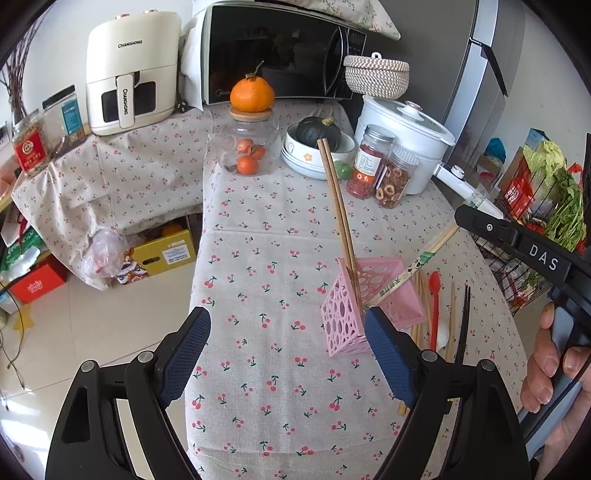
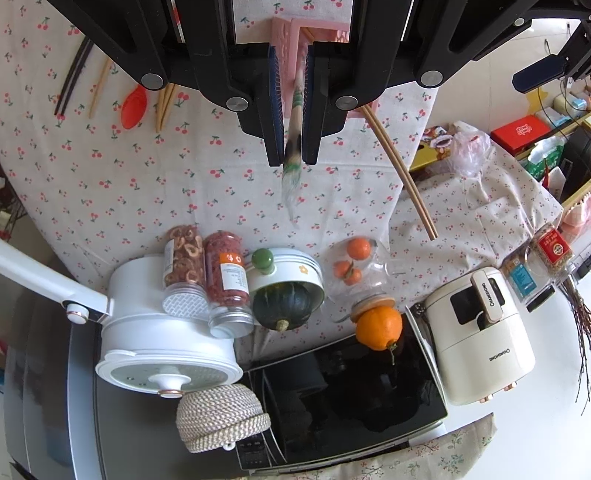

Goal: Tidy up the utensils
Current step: 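Lower both held chopsticks into the pink basket and open both tools, then move the left tool to the red spoon while the right tool approaches the black chopsticks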

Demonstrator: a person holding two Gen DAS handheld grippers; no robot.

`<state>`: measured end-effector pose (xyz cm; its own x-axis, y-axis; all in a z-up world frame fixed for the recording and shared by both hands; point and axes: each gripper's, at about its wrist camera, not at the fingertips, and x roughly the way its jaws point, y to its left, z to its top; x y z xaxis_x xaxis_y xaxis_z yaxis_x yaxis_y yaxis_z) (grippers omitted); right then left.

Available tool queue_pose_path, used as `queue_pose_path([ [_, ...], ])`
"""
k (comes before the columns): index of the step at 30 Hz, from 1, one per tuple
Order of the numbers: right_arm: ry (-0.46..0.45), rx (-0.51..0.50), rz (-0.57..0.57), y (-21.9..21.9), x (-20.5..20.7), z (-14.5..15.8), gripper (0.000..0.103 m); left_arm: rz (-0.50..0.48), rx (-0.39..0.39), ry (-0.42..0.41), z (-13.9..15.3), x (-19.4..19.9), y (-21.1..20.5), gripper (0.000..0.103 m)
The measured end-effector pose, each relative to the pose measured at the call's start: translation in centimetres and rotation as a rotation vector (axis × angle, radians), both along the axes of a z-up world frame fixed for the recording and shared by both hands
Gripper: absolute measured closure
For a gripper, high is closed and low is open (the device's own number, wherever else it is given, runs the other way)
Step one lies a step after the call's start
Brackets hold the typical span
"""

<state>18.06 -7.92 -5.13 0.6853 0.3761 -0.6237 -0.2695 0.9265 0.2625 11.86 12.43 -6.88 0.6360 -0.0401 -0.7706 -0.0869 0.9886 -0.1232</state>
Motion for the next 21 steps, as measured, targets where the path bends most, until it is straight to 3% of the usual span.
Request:
queue_pose_path([
  [2, -0.005, 0.022, -0.013, -0.6, -0.2, 0.3, 0.066, -0.006, -0.008, 0.003, 0.1, 0.0, -0.1, 0.016],
  [8, -0.041, 0.049, -0.018, -2.8, -1.2, 2.3, 0.041, -0.05, -0.017, 0.005, 0.4, -0.5, -1.5, 0.016],
  [15, -0.05, -0.017, -0.052, -6.6, -2.7, 2.7, 0.024, -0.112, 0.011, 0.005, 0.7, -1.0, -4.3, 0.016],
  [21, -0.016, -0.087, -0.09, -10.0, -3.6, 1.7, 0.019, -0.164, 0.029, 0.014, 0.7, -1.2, -7.3, 0.016],
])
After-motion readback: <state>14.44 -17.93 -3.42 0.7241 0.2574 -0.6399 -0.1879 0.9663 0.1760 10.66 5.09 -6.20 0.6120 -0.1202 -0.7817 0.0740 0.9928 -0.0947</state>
